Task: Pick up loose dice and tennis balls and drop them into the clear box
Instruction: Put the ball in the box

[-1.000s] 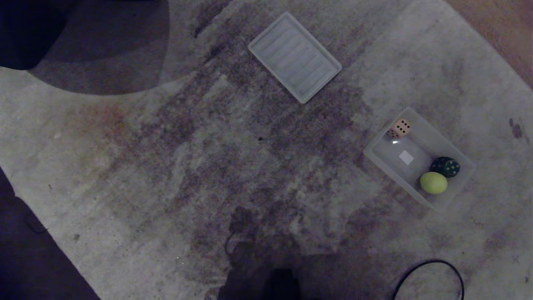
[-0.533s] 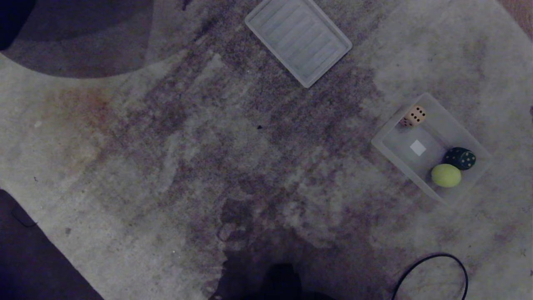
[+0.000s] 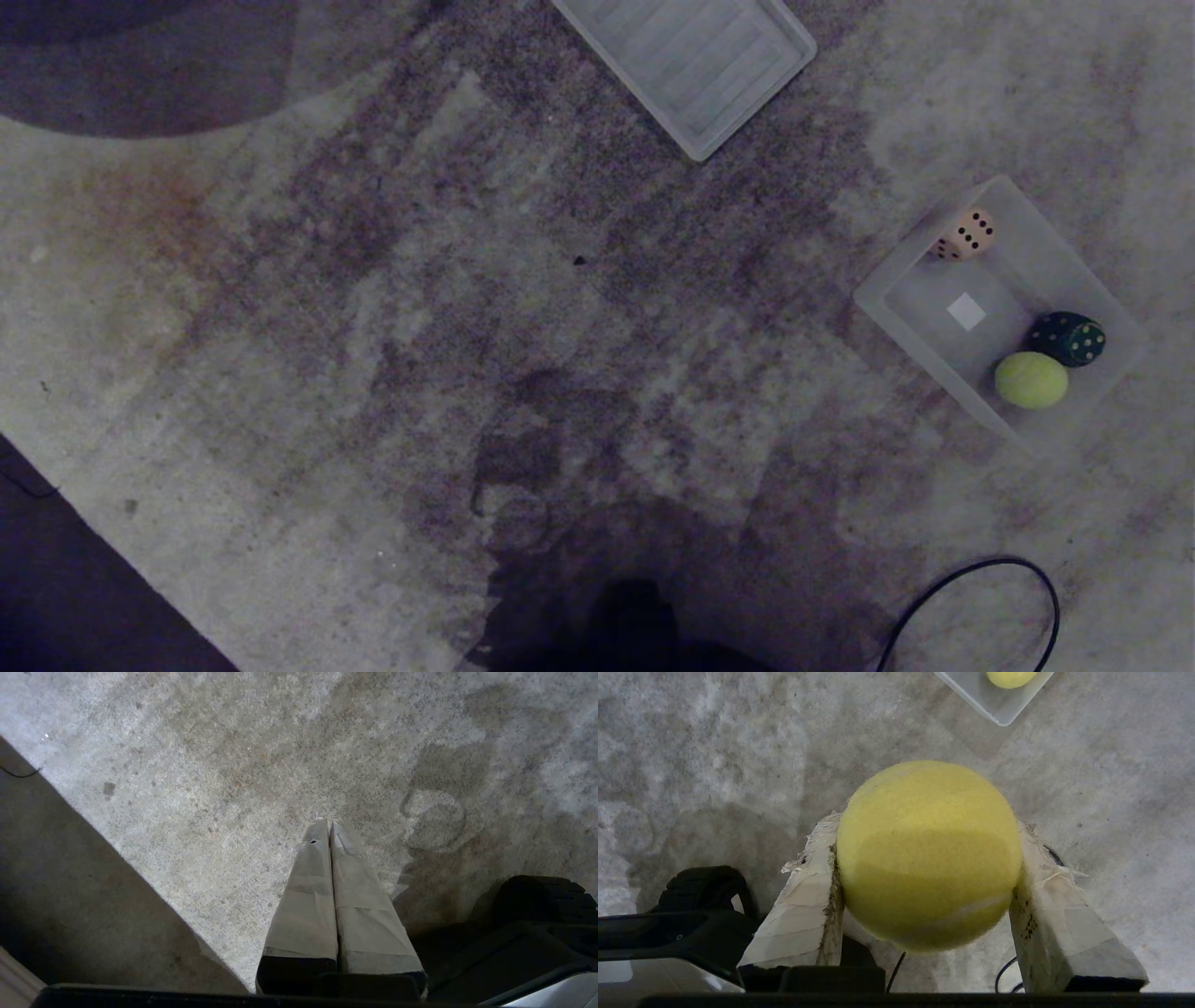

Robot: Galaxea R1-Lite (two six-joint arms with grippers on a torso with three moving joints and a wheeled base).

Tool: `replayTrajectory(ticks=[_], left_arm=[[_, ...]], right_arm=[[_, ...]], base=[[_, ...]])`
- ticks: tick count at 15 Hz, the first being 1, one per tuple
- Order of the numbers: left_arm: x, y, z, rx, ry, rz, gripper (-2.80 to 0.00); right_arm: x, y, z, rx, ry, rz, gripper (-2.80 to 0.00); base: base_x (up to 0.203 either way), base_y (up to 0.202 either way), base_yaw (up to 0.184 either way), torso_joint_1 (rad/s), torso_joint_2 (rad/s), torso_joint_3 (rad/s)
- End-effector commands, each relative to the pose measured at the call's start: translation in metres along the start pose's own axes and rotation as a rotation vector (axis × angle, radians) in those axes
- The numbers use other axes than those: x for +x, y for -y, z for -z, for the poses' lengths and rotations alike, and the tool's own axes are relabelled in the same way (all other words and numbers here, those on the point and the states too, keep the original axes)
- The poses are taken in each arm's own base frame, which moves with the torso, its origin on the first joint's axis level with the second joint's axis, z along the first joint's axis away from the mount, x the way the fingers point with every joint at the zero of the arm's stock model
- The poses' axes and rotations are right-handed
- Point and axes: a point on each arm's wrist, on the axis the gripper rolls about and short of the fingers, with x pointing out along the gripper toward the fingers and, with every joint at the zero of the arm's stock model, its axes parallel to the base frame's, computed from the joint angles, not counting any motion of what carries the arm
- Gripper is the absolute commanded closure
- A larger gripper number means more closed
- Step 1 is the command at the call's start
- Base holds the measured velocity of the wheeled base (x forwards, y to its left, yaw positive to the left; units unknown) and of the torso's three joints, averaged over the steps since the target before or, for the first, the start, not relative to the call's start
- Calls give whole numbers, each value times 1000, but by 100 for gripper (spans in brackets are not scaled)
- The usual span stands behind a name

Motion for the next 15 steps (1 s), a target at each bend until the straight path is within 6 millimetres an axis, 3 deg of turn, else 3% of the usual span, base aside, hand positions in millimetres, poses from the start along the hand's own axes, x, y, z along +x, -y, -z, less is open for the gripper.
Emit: replayTrajectory(ticks=[1, 8, 11, 15], left_arm=[[0, 0, 1, -7, -4, -6, 0], [0, 0, 0, -14, -2, -8, 0], [0, 0, 0, -14, -2, -7, 0], [0, 0, 0, -14, -2, -6, 0]], right_arm=[[1, 0, 3, -3, -12, 1, 0], [0, 0, 1, -12, -14, 9, 0], [-6, -2, -32, -12, -32, 18, 0], [29, -5, -78, 53, -276, 62, 0]], base=[[0, 0, 0, 7, 3, -34], [0, 0, 0, 0, 0, -4], [0, 0, 0, 0, 0, 0], [0, 0, 0, 0, 0, 0]])
